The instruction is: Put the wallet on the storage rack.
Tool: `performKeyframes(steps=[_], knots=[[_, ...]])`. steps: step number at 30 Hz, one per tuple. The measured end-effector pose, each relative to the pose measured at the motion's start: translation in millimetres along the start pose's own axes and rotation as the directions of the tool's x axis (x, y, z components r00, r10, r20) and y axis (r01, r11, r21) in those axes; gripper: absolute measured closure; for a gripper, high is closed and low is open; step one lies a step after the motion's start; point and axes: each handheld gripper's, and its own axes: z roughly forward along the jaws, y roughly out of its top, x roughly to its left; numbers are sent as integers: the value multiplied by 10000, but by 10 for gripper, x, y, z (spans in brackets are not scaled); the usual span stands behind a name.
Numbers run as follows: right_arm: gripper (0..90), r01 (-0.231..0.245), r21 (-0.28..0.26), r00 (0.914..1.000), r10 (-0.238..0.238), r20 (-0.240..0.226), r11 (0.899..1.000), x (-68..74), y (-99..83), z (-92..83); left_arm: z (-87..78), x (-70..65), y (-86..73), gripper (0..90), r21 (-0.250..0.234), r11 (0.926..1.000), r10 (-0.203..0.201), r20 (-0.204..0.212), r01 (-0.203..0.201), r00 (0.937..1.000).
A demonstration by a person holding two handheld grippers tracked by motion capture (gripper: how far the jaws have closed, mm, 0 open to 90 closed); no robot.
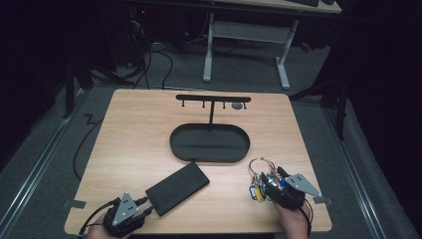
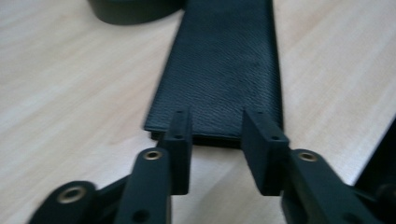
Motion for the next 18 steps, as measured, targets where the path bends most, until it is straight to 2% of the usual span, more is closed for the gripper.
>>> performKeyframes(steps=[2,6,8,10,15,18], knots=[[343,53,-4,10000,-53,58,10000,-5,-12,-21,0,8,24,559,-107,9999,-35,-60,35,10000],[343,110,63,9998,-111,144,9999,-11,-38,-70,54,-17,82,511,-150,9996,247,93,-245,9997],[341,69,133,9998,-72,193,9999,-29,-53,-93,99,-30,130,482,-287,9992,287,271,-279,9992],[341,54,152,9997,-58,221,9999,-39,-65,-126,125,-34,174,451,-530,9985,190,655,-156,9977],[342,1,140,9995,-6,327,9999,-71,-92,-198,197,-69,290,458,-957,9950,372,991,-277,9944],[342,-35,180,9993,29,371,9998,-89,-114,-233,254,-75,360,452,-919,9952,444,1077,-345,9932]])
